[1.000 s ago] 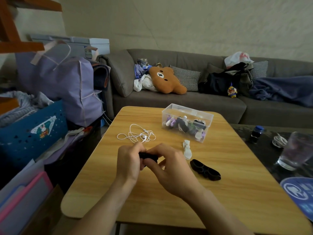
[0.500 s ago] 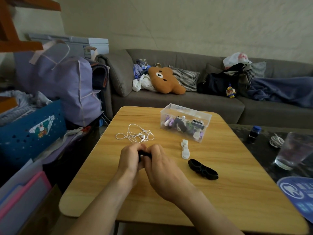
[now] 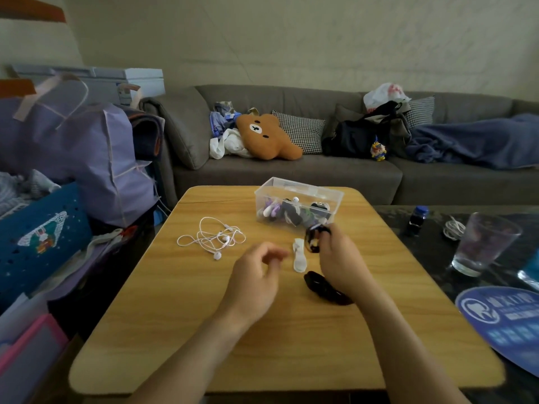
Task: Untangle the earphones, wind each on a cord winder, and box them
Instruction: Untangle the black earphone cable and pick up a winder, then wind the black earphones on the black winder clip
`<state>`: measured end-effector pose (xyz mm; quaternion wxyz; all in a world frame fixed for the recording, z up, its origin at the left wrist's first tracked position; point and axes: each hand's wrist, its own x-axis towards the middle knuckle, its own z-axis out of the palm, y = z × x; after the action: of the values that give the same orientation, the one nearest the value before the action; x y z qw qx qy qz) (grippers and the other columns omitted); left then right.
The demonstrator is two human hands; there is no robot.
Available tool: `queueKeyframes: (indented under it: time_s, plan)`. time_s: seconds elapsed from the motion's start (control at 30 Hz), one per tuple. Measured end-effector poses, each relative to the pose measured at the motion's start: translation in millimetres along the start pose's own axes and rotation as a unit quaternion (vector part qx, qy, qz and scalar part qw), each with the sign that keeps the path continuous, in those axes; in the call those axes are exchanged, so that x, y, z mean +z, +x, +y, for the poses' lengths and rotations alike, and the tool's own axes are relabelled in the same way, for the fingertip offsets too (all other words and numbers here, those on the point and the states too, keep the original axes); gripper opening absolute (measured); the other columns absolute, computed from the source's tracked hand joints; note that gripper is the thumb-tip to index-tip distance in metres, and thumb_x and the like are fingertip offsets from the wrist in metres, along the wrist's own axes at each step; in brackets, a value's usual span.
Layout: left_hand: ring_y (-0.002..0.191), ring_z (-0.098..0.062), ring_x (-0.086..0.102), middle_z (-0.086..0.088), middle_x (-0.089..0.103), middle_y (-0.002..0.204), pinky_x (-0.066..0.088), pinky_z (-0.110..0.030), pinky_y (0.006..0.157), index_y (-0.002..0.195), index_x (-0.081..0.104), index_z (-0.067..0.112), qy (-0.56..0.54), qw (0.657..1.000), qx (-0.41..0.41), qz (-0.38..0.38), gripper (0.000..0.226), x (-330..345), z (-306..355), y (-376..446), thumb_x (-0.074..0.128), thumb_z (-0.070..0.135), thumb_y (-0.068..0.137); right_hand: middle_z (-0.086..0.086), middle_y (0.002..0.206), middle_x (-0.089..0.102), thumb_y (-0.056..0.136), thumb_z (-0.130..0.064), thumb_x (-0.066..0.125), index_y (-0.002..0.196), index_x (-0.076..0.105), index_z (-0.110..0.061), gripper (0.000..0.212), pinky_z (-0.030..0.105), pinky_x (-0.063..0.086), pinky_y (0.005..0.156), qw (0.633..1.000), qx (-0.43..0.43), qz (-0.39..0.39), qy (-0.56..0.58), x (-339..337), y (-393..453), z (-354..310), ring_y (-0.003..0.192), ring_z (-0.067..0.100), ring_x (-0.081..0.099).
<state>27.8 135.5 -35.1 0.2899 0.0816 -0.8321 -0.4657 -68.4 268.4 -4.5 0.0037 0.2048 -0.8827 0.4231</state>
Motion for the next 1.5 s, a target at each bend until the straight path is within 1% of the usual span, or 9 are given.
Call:
queueKeyframes:
  time_s: [0.13, 0.27, 0.43, 0.53, 0.67, 0.83, 1.1, 1.3, 1.5]
  plan:
    - [0.128, -0.001, 0.035, 0.011, 0.051, 0.132, 0.028, -0.020, 0.110, 0.132, 0.056, 0.024, 0.161, 0.961, 0.145, -0.174, 0.039, 33.1, 9.4, -1.6, 0.052, 0.009, 0.096, 0.004, 0.076, 0.055, 0.106, -0.019, 0.034, 0.104, 0.057, -0.011, 0.024, 0.037, 0.043, 0.064, 0.978, 0.090, 0.038, 0.184, -30.7, 10.0, 20.9, 0.066, 0.018, 0.051]
    - [0.137, -0.007, 0.022, 0.012, 0.042, 0.146, 0.016, -0.033, 0.116, 0.146, 0.039, 0.033, 0.264, 0.907, 0.185, -0.272, 0.049, 55.2, 12.8, 0.1, 0.052, 0.030, 0.099, 0.006, 0.075, 0.053, 0.105, -0.017, 0.034, 0.102, 0.058, -0.011, 0.024, 0.043, 0.046, 0.069, 0.966, 0.109, 0.036, 0.231, -33.7, 12.3, 32.2, 0.062, 0.018, 0.048]
    - [0.114, -0.004, 0.046, 0.015, 0.062, 0.124, 0.029, -0.035, 0.105, 0.127, 0.060, 0.034, 0.264, 0.914, 0.202, -0.233, 0.030, 51.9, 7.4, 7.7, 0.056, 0.039, 0.098, 0.001, 0.073, 0.056, 0.108, -0.022, 0.034, 0.100, 0.056, -0.014, 0.025, 0.036, 0.048, 0.062, 0.982, 0.061, 0.026, 0.175, -23.9, 14.4, 25.9, 0.062, 0.018, 0.053]
    - [0.100, -0.003, 0.064, 0.011, 0.072, 0.108, 0.047, -0.019, 0.090, 0.117, 0.068, 0.026, 0.020, 0.979, 0.053, -0.197, 0.020, 29.4, 11.1, 17.3, 0.057, 0.028, 0.100, 0.002, 0.073, 0.057, 0.109, -0.023, 0.034, 0.100, 0.057, -0.016, 0.026, 0.039, 0.049, 0.066, 0.976, 0.053, 0.023, 0.210, -18.8, 13.2, 19.7, 0.064, 0.018, 0.053]
    - [0.080, -0.024, 0.072, -0.008, 0.075, 0.095, 0.056, -0.027, 0.067, 0.113, 0.063, 0.006, -0.180, 0.953, -0.103, -0.223, 0.029, -9.5, 2.5, 24.9, 0.041, 0.024, 0.105, 0.003, 0.074, 0.050, 0.109, -0.016, 0.032, 0.108, 0.056, -0.007, 0.026, 0.026, 0.040, 0.053, 0.932, 0.077, -0.050, 0.352, -4.4, 5.1, 7.4, 0.058, 0.010, 0.044]
    - [0.050, -0.018, 0.049, -0.004, 0.058, 0.071, 0.040, -0.031, 0.048, 0.098, 0.059, 0.005, -0.158, 0.958, -0.167, -0.171, 0.023, -20.4, -17.8, 23.4, 0.041, 0.017, 0.105, 0.007, 0.077, 0.049, 0.109, -0.012, 0.033, 0.112, 0.053, 0.003, 0.025, 0.026, 0.039, 0.050, 0.931, 0.063, -0.116, 0.340, 25.6, -4.8, -8.2, 0.057, 0.013, 0.044]
    - [0.044, -0.016, 0.034, -0.004, 0.039, 0.051, 0.029, -0.022, 0.041, 0.079, 0.051, 0.007, -0.167, 0.964, -0.188, -0.085, 0.025, -44.2, -28.6, 27.3, 0.048, 0.019, 0.101, 0.006, 0.073, 0.050, 0.108, -0.014, 0.039, 0.103, 0.059, -0.003, 0.023, 0.025, 0.041, 0.051, 0.935, 0.049, -0.160, 0.312, 67.7, -11.0, -26.6, 0.057, 0.012, 0.046]
    - [0.044, -0.011, 0.035, 0.006, 0.050, 0.052, 0.029, -0.021, 0.040, 0.080, 0.052, 0.009, -0.185, 0.960, -0.186, -0.098, 0.019, -49.2, -33.7, 31.1, 0.051, 0.011, 0.099, 0.004, 0.069, 0.051, 0.107, -0.012, 0.042, 0.104, 0.059, 0.001, 0.022, 0.023, 0.041, 0.048, 0.926, 0.055, -0.079, 0.364, 78.2, -9.2, -31.3, 0.055, 0.012, 0.046]
    - [0.041, -0.010, 0.035, -0.001, 0.055, 0.059, 0.026, -0.019, 0.037, 0.094, 0.057, 0.002, -0.216, 0.947, -0.200, -0.129, 0.007, -50.5, -37.1, 34.1, 0.054, 0.008, 0.098, -0.002, 0.063, 0.054, 0.107, -0.015, 0.042, 0.102, 0.063, -0.012, 0.022, 0.021, 0.043, 0.050, 0.962, 0.011, -0.106, 0.250, 78.6, -6.5, -28.5, 0.050, 0.007, 0.048]
